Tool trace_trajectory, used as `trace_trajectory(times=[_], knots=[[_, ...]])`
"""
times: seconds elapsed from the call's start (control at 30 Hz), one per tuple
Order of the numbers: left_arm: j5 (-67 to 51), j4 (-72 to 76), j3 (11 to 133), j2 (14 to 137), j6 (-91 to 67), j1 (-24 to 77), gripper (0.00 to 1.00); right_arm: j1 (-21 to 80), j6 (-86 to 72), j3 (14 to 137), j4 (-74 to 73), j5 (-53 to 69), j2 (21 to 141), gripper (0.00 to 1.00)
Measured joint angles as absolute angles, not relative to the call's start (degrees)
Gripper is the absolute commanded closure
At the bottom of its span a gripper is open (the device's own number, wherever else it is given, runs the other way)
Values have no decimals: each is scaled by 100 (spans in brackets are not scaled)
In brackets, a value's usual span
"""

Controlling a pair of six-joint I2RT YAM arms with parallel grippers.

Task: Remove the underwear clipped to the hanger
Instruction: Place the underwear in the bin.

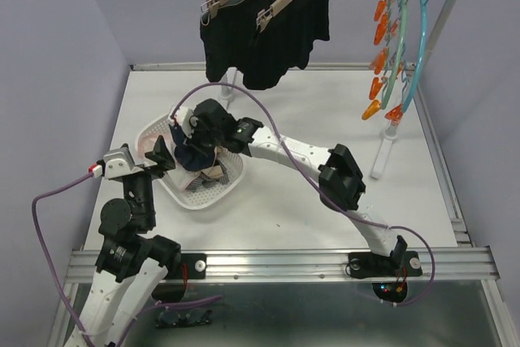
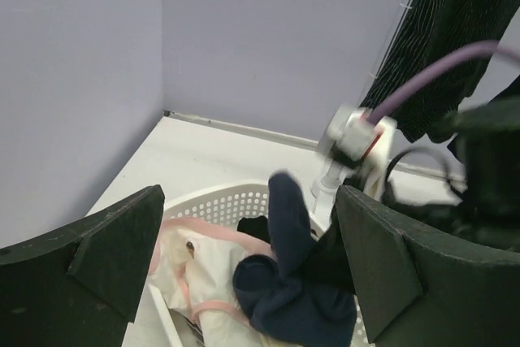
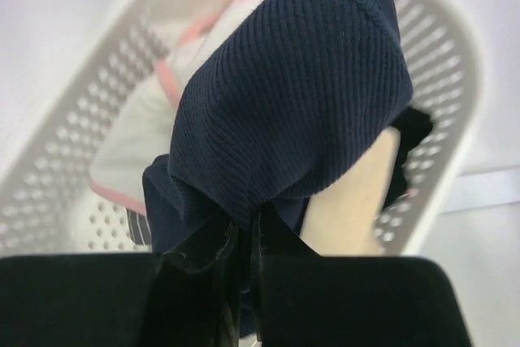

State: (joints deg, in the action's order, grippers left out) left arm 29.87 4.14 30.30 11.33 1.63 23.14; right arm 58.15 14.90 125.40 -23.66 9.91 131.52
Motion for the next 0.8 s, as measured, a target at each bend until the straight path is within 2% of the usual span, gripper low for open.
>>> trace_trajectory(times=[0.1, 0.2, 0.23, 0.3, 0.37, 0.4, 0.47, 0.8], knots=[[3011, 423, 3028, 1125, 163, 2314, 1, 5815, 1743, 11992, -2432, 1098, 13286, 89], [3011, 443, 2989, 1125, 163, 2314, 1, 5815, 2036, 11618, -2593, 1227, 13323, 68], [3009, 445, 2978, 1125, 163, 2314, 1, 5815, 2104, 11574, -2630, 1253, 13323, 56], [3009, 445, 2958, 1127, 163, 2314, 1, 5813, 2274, 11533, -2700, 1302, 13323, 45], [3006, 449, 2958, 1133, 163, 2314, 1, 5813, 2383, 11528, -2781, 1334, 13312, 27], [3006, 449, 2958, 1133, 163, 2314, 1, 5813, 2427, 11528, -2832, 1352, 13290, 11], [3002, 449, 2958, 1135, 163, 2314, 1, 5815, 2480, 11528, -2934, 1361, 13214, 2], [2847, 451, 2958, 1144, 154, 2314, 1, 5815, 2982, 11535, -3489, 1400, 11730, 0]])
